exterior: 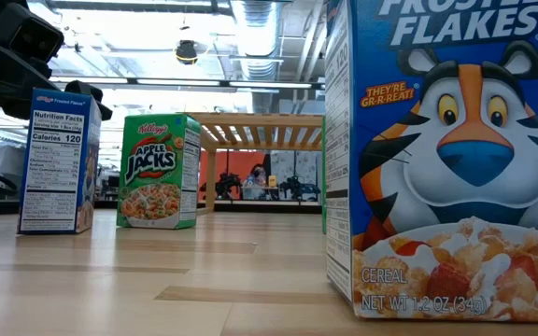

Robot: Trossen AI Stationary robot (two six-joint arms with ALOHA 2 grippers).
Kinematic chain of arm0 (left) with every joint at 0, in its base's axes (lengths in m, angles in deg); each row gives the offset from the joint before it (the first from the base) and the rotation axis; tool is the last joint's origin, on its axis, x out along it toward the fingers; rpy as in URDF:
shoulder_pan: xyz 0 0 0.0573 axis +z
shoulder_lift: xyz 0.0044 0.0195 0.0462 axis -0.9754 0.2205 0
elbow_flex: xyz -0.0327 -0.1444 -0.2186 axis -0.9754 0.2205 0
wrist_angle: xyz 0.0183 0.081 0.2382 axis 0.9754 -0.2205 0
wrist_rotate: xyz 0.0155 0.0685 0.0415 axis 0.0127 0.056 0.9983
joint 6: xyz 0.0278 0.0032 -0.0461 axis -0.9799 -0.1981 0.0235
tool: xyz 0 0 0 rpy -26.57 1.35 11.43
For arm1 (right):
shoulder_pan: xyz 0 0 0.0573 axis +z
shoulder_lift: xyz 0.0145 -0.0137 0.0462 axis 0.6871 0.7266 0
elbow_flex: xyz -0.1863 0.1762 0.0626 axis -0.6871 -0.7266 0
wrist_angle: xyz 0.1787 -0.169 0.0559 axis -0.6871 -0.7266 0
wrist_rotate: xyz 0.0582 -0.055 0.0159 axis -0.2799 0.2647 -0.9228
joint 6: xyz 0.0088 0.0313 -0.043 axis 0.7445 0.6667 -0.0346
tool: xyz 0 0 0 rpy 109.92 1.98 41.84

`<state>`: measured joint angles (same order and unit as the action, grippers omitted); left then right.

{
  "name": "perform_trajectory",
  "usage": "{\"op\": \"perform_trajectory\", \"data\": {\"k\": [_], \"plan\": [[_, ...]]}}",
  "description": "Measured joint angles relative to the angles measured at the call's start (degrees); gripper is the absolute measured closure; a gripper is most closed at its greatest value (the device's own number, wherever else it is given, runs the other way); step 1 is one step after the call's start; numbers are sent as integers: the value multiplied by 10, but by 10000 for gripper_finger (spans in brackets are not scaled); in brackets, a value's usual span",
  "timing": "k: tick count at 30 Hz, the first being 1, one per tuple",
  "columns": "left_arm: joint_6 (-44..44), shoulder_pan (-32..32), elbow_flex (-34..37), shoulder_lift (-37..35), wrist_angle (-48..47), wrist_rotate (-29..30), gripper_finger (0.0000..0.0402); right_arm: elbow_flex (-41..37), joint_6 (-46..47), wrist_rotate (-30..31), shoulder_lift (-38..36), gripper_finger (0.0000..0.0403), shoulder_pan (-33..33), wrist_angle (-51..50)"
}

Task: Stack cereal on shelf
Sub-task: Put the middle red cereal box on the shelf

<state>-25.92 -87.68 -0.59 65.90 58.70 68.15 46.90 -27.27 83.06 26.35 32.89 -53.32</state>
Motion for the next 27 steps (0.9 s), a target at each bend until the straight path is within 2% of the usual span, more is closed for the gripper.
{"op": "perform_trajectory", "data": {"k": [12,18,27], "plan": [[0,0,0,0,0,0,95,0,79,-17,1,158,1,-41],[0,0,0,0,0,0,95,4,112,-14,23,158,38,-53],[0,0,0,0,0,0,95,87,121,52,108,158,113,-114]]}}
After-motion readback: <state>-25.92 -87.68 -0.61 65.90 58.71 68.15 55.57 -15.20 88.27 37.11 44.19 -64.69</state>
